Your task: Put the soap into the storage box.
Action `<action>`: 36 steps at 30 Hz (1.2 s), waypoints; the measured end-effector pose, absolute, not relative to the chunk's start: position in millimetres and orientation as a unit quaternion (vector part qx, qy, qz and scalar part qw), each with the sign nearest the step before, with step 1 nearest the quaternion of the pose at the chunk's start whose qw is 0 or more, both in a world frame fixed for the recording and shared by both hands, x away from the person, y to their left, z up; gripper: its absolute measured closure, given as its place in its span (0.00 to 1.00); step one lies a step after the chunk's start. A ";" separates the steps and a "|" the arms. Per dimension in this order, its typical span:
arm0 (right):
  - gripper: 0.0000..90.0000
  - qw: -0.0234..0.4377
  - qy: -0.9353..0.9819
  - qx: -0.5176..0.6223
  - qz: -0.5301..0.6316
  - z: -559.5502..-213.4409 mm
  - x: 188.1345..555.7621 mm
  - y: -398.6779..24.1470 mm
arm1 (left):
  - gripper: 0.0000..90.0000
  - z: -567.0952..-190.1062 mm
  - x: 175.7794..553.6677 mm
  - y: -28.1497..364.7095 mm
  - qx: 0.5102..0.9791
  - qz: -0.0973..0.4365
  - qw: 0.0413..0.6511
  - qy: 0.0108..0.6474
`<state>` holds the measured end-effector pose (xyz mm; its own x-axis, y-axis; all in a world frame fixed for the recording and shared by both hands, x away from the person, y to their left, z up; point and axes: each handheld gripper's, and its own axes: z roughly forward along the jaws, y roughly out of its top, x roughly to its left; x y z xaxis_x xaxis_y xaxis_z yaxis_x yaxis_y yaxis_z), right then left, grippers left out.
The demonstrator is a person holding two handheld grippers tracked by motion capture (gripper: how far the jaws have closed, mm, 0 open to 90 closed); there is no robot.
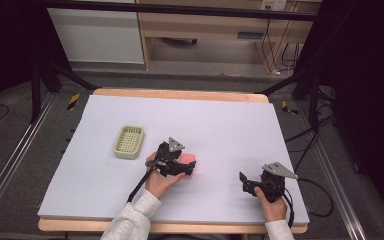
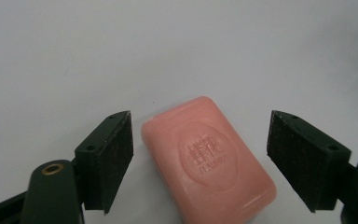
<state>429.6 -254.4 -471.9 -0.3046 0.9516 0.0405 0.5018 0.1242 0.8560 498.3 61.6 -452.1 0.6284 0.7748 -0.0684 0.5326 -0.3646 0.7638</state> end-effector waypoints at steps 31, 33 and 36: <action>0.05 0.270 0.701 0.521 0.405 -473.5 430.7 -254.0 | 0.24 -469.2 506.2 51.4 0.818 0.138 0.363 0.425; 0.05 0.270 0.701 0.521 0.405 -473.7 430.8 -254.0 | 0.23 -470.3 506.4 51.2 0.816 0.135 0.362 0.429; 0.05 0.270 0.701 0.521 0.405 -473.8 431.0 -254.0 | 0.24 -471.3 506.5 51.1 0.816 0.132 0.362 0.431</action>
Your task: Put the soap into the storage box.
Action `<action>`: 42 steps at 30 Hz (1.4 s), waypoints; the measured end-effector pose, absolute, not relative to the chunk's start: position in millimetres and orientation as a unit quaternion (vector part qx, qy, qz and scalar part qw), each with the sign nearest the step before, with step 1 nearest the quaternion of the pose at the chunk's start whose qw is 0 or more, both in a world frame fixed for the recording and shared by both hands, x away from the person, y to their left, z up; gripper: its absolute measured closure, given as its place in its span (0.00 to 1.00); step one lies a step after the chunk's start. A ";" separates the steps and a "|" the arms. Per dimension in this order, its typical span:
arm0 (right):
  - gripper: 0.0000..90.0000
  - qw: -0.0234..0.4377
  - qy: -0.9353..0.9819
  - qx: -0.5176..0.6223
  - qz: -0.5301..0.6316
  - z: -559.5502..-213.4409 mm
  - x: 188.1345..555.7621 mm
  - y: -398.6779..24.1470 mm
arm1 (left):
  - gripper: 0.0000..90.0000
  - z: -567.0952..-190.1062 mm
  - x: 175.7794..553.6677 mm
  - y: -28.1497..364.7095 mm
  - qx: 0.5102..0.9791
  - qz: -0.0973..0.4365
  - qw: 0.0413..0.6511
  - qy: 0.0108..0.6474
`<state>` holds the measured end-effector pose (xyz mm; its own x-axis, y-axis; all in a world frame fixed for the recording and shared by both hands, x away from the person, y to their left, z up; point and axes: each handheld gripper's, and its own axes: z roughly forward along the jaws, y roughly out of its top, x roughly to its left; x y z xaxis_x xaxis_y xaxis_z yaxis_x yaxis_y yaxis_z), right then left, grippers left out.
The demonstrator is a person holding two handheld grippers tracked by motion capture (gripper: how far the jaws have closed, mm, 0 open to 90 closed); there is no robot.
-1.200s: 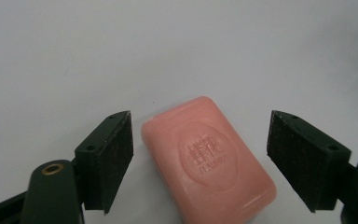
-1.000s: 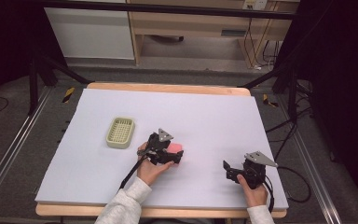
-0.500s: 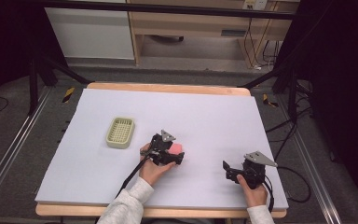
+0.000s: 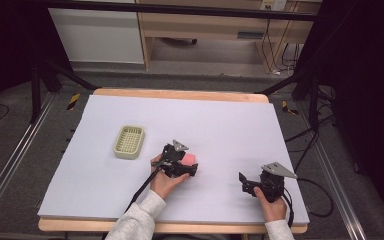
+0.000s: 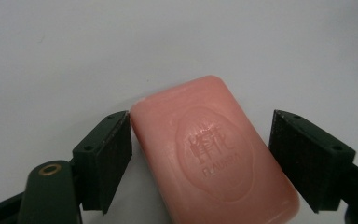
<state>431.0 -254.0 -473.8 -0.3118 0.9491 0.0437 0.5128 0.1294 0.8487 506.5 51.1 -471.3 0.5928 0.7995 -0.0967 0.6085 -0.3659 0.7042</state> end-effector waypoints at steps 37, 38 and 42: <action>0.05 0.265 0.701 0.523 0.406 -473.5 430.9 -255.0 | 0.39 -469.8 513.5 44.8 0.855 0.112 0.320 0.393; 0.05 0.265 0.701 0.523 0.406 -473.5 431.0 -254.9 | 0.40 -469.7 513.5 44.7 0.855 0.114 0.319 0.393; 0.05 0.264 0.700 0.525 0.406 -473.5 431.0 -255.0 | 0.41 -469.1 513.9 44.5 0.857 0.115 0.315 0.392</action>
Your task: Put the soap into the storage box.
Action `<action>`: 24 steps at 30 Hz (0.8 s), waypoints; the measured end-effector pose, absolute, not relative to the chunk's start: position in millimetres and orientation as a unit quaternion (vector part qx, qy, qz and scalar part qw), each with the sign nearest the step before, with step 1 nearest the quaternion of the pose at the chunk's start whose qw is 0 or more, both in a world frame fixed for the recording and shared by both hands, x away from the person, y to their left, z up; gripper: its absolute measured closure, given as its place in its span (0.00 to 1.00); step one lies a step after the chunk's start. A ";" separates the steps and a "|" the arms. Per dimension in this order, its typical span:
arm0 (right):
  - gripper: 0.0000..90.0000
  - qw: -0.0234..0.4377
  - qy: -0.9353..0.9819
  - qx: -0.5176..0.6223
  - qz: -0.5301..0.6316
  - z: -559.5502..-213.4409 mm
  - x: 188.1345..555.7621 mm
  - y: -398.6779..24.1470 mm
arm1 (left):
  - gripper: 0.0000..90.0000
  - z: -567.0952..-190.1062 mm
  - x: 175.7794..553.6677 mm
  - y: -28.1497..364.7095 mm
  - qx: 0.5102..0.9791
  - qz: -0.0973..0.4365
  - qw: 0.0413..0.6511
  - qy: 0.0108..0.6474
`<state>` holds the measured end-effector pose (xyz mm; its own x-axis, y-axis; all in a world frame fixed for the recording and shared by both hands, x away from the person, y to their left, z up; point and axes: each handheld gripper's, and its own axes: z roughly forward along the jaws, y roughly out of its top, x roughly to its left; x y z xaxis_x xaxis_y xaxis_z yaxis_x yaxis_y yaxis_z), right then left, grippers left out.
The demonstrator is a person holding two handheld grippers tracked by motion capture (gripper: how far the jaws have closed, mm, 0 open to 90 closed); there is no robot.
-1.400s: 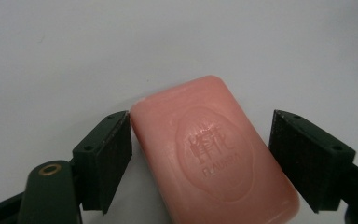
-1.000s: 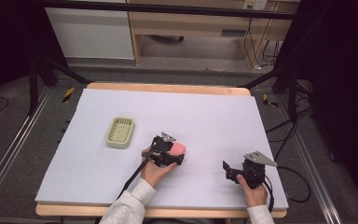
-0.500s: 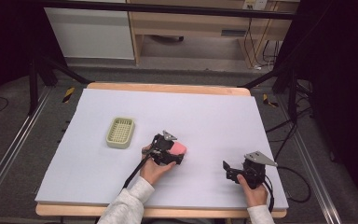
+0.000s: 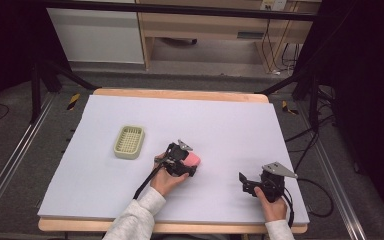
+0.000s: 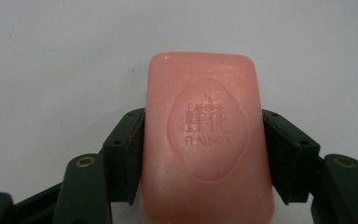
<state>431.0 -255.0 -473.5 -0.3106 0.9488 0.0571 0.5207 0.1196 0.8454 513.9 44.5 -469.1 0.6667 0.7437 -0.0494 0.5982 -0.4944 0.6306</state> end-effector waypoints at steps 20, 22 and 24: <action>0.05 0.262 0.699 0.525 0.409 -472.8 430.6 -255.5 | 0.41 -450.1 509.9 60.3 0.852 0.110 0.330 0.390; 0.05 0.263 0.699 0.525 0.409 -472.9 430.8 -256.0 | 0.41 -446.4 508.8 63.9 0.853 0.113 0.332 0.387; 0.05 0.262 0.698 0.525 0.409 -473.0 430.6 -256.1 | 0.41 -443.3 507.1 67.8 0.849 0.111 0.337 0.390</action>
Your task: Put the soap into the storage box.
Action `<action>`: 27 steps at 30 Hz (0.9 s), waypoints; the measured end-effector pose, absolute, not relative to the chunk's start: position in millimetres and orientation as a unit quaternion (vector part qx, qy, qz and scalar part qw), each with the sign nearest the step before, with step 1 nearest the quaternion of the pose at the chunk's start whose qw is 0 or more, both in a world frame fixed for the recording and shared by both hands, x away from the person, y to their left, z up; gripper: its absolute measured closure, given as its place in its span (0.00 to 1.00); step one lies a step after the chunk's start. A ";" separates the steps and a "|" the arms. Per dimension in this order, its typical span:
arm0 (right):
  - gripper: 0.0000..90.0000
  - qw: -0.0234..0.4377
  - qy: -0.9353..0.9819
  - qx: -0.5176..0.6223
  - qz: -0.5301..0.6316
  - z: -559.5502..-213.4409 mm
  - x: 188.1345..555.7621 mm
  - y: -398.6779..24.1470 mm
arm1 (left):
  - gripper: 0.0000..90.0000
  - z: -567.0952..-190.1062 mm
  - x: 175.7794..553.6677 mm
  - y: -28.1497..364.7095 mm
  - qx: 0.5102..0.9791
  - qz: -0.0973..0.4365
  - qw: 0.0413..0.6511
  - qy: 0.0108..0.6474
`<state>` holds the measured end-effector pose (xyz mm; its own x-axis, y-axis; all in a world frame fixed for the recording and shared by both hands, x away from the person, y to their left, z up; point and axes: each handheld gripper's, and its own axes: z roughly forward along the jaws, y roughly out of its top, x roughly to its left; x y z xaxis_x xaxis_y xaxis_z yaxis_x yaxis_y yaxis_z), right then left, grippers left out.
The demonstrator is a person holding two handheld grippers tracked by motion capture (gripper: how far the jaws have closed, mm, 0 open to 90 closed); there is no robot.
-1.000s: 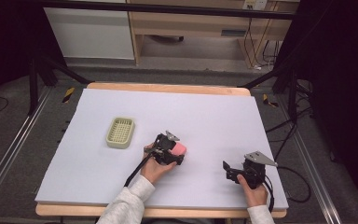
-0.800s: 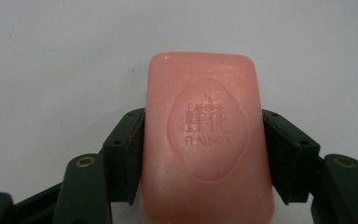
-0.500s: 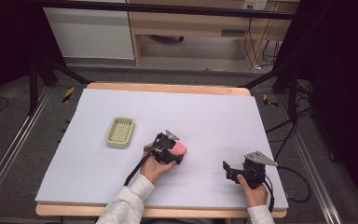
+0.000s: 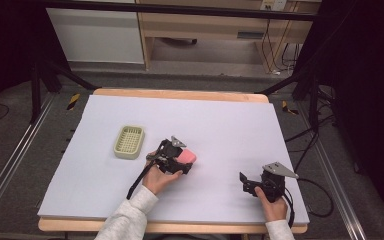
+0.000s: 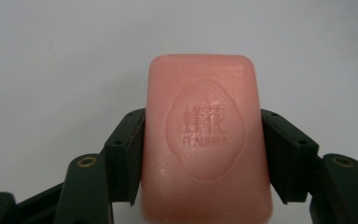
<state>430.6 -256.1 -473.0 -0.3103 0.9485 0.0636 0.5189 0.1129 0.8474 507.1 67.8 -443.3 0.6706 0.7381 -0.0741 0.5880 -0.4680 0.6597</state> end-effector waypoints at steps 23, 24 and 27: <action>0.05 0.271 0.697 0.524 0.407 -472.8 431.1 -256.5 | 0.42 -412.6 498.7 106.5 0.838 0.132 0.354 0.394; 0.05 0.271 0.697 0.524 0.407 -472.8 431.1 -256.5 | 0.42 -411.5 498.6 108.3 0.838 0.134 0.353 0.393; 0.05 0.273 0.697 0.523 0.407 -472.7 430.9 -256.3 | 0.41 -409.1 498.3 113.1 0.835 0.136 0.358 0.396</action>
<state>430.9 -256.3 -472.7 -0.3035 0.9517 0.0459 0.5082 0.1209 0.8527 498.3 113.1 -409.1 0.6490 0.7587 -0.0565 0.5640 -0.4300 0.7050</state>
